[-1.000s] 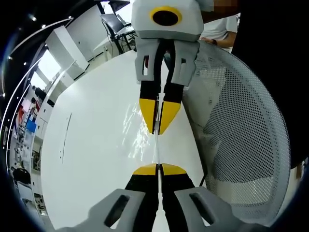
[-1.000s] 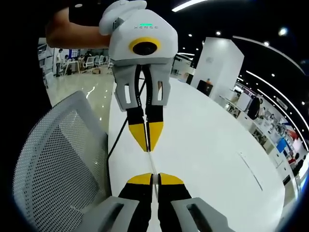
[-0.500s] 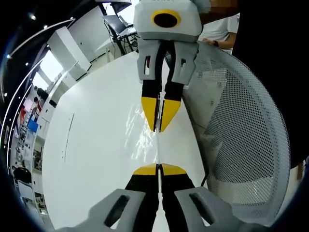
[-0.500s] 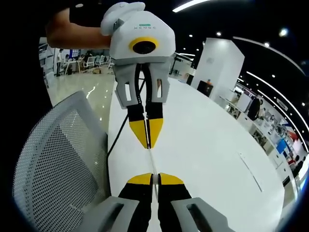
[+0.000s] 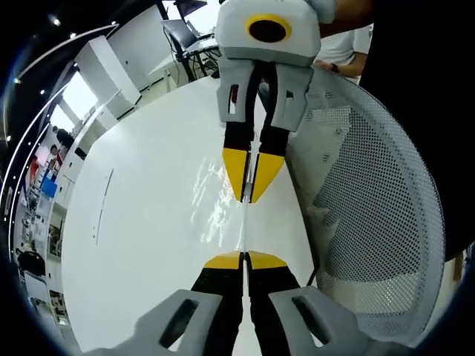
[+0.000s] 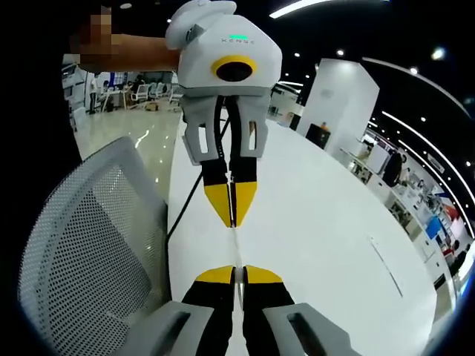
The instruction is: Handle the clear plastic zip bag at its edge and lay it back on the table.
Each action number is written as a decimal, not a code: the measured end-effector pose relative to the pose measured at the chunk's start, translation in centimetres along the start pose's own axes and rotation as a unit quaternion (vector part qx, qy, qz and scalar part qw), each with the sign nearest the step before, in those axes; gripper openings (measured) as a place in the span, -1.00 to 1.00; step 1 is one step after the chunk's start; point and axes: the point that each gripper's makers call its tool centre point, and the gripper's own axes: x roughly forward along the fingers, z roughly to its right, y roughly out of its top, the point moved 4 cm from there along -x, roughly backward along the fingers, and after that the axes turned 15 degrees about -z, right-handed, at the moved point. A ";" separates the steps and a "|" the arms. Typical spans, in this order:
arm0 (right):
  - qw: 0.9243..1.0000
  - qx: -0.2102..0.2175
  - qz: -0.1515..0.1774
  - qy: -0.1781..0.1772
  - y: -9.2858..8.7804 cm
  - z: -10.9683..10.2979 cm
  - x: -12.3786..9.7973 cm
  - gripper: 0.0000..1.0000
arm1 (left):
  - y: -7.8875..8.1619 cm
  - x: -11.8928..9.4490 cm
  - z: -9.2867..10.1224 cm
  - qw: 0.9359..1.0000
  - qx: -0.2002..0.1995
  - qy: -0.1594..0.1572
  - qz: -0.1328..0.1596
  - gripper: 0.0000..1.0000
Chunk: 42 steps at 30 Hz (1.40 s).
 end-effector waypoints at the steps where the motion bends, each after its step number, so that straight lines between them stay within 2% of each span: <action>1: 1.000 -0.002 -0.001 0.000 0.0 0.0 0.0 -1.00 | 0.0 0.0 0.0 1.000 0.001 0.000 0.001 -1.00; 10: 1.000 -0.004 0.000 0.003 0.1 -0.2 0.0 -1.00 | 0.6 0.0 -0.1 1.000 0.014 -0.001 0.012 -1.00; 27: 1.000 -0.004 0.005 0.001 0.4 -0.1 -0.1 -1.00 | 1.0 0.9 0.3 0.999 0.041 -0.010 0.001 -0.97; 42: 1.000 -0.003 0.007 -0.001 0.6 -0.1 -0.1 -1.00 | 1.5 1.2 0.2 0.998 0.057 -0.004 0.008 -1.00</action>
